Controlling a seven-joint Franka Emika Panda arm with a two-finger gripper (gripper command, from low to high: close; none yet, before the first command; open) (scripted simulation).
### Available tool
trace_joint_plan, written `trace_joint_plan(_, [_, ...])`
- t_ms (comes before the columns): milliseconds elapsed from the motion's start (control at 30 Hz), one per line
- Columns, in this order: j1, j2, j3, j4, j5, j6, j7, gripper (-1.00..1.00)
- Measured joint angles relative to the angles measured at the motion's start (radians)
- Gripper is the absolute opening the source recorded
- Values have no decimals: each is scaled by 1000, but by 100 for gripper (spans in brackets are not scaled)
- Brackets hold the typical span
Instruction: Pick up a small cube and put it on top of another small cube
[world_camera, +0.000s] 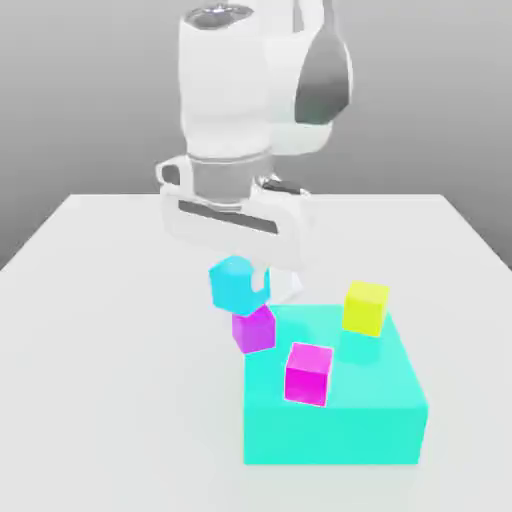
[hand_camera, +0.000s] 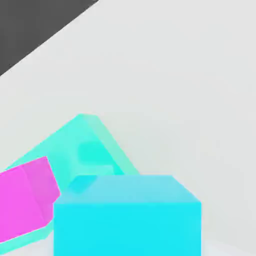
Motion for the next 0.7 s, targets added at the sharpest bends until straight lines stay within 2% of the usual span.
trace_joint_plan(133, [-4,-88,43,-65,2,-23,67,-100])
trace_joint_plan(300, [-9,42,62,-127,13,169,72,-100])
trace_joint_plan(333, [-9,61,65,-135,14,194,72,100])
trace_joint_plan(533, [-10,70,66,-138,13,207,73,100])
trace_joint_plan(700, [-12,-48,60,-93,6,44,74,100])
